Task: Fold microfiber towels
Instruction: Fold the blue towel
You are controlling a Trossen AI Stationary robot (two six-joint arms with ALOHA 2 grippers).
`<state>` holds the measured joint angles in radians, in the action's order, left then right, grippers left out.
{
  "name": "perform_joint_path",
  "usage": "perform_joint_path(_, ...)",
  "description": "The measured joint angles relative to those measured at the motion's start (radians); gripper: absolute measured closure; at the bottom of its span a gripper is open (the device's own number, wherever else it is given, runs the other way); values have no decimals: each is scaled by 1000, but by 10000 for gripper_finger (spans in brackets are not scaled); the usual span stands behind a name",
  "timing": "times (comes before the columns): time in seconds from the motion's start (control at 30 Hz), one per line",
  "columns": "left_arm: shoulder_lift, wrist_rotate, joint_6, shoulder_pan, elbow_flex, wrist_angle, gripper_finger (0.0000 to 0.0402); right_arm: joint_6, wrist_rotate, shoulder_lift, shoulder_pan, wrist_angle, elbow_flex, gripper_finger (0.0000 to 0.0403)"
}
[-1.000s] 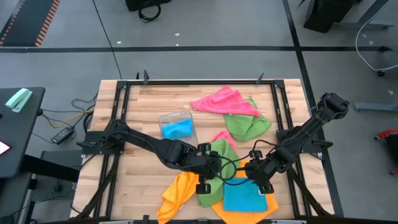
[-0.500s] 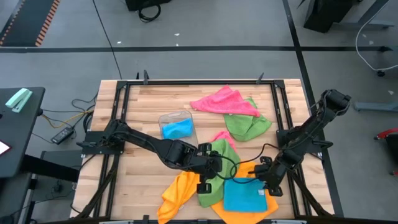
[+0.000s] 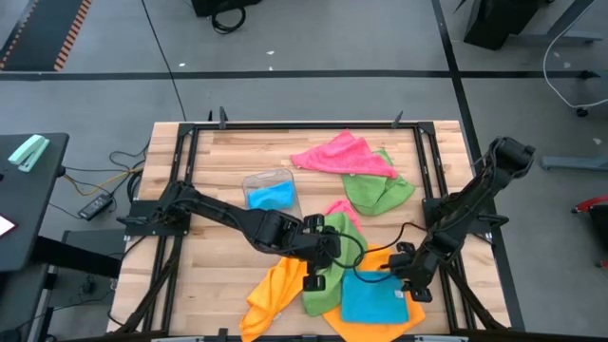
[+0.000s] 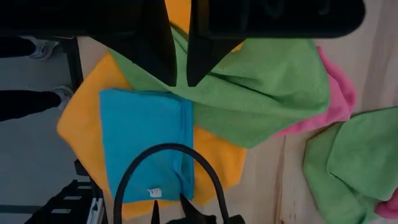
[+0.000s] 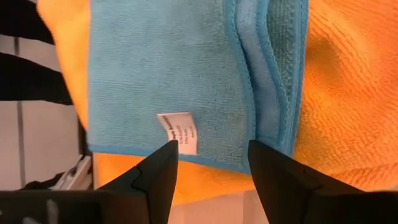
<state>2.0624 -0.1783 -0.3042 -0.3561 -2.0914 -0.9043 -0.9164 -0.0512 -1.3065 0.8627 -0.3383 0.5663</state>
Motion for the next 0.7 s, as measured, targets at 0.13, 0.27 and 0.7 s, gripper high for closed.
perform_joint_path(0.13,0,0,0,2,0,2,355,0,2,-25,0,7,0,212)
perform_joint_path(0.27,0,0,0,2,0,2,359,-4,9,-19,-1,3,0,215)
perform_joint_path(0.7,0,0,2,3,0,3,360,-11,10,-2,-20,-11,0,215)
